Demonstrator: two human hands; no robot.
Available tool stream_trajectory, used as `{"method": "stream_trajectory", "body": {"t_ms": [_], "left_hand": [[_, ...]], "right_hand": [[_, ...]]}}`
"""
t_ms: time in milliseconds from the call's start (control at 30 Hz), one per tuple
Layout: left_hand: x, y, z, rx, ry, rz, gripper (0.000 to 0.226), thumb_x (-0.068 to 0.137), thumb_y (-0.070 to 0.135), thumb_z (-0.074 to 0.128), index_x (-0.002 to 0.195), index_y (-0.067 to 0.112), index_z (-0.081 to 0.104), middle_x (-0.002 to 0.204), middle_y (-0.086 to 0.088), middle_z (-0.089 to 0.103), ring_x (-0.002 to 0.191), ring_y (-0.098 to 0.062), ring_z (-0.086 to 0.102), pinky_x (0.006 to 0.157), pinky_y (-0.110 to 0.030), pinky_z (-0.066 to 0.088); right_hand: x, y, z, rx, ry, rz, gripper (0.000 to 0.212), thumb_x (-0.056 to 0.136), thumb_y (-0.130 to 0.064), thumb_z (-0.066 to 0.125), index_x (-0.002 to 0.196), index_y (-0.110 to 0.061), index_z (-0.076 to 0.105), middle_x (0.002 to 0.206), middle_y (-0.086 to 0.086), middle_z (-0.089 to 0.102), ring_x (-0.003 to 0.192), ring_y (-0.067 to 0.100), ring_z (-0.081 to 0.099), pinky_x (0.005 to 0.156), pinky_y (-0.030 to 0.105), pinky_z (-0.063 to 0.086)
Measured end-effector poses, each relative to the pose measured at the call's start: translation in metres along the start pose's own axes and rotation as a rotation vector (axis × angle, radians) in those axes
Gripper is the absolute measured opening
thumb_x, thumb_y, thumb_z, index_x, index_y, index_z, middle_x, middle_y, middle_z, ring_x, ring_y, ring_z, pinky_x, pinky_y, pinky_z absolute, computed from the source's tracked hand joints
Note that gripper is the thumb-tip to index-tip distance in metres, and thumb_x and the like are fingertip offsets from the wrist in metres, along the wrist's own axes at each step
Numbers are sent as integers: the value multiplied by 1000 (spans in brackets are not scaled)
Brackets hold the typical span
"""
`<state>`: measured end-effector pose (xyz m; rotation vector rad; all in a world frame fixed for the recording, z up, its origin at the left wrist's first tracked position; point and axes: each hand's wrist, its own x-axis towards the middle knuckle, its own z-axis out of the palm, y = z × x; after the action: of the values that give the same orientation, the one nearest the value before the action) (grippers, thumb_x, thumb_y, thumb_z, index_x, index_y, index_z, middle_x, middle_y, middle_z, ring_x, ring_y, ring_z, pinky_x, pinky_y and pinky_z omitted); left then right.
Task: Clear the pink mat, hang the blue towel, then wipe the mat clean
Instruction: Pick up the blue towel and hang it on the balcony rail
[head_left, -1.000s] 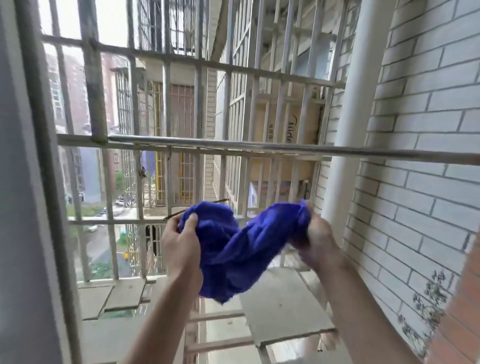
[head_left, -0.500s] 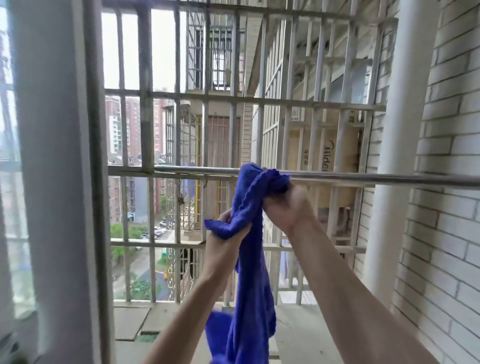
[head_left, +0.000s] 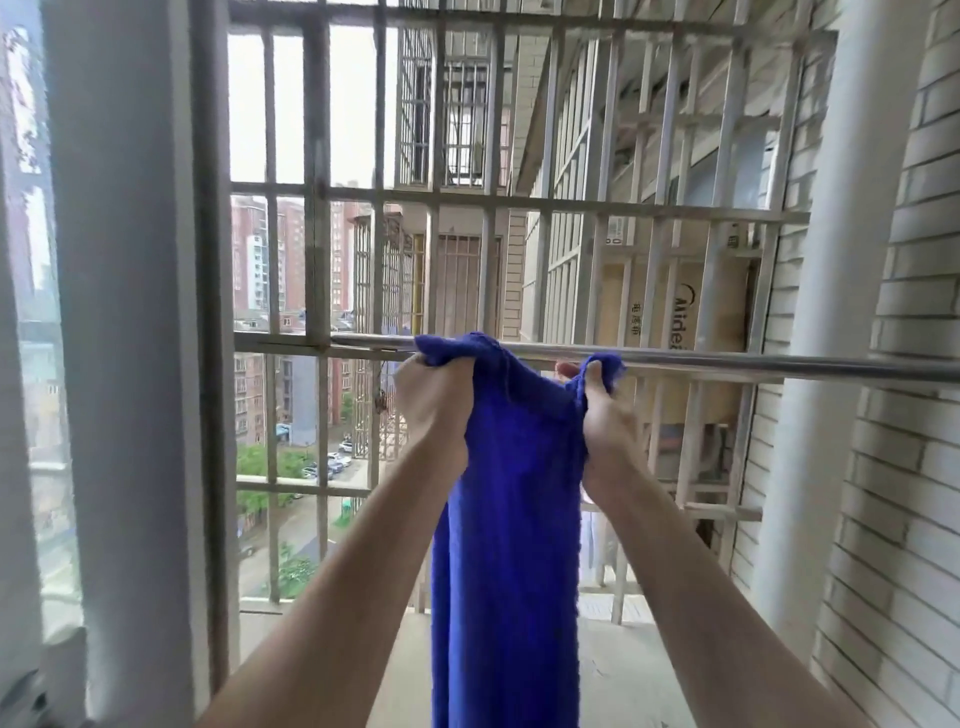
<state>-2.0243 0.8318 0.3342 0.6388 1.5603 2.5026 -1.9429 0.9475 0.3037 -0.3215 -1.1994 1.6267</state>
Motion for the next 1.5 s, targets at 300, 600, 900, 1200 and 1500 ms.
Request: {"method": "stream_trajectory", "body": {"t_ms": [300, 600, 900, 1200, 1500], "left_hand": [[11, 15, 24, -27, -27, -160, 14, 82, 28, 55, 92, 21, 61, 91, -1, 66, 83, -19, 62, 75, -35, 52], [18, 10, 45, 177, -233, -150, 19, 82, 27, 60, 99, 18, 65, 94, -6, 71, 87, -23, 68, 81, -37, 57], [15, 7, 62, 145, -487, -181, 16, 85, 25, 72, 85, 13, 61, 83, -6, 69, 72, -17, 65, 70, -30, 55], [-13, -48, 90, 16, -848, -104, 42, 78, 45, 71, 110, 18, 69, 98, 2, 71, 93, -12, 64, 92, -40, 43], [-51, -115, 116, -65, -826, -399, 60, 71, 39, 83, 113, 0, 64, 111, -25, 69, 104, -40, 65, 97, -55, 50]], "right_hand": [[6, -16, -19, -254, -58, -290, 29, 100, -1, 45, 110, -14, 69, 83, 2, 68, 72, 11, 64, 72, 23, 54], [-5, -49, -30, -499, -560, 7, 23, 89, -36, 64, 100, -16, 72, 98, 6, 75, 88, 20, 70, 82, 31, 56], [17, -97, -39, -519, -516, -14, 18, 94, -14, 60, 104, -2, 69, 96, 13, 73, 84, 21, 70, 78, 29, 58], [75, -133, -69, 308, -189, -40, 28, 99, -32, 46, 94, -11, 64, 86, 15, 66, 73, 28, 68, 66, 35, 59], [85, -106, -67, 46, -135, 97, 46, 102, -29, 39, 71, -17, 70, 76, 6, 69, 66, 21, 67, 64, 28, 54]]}}
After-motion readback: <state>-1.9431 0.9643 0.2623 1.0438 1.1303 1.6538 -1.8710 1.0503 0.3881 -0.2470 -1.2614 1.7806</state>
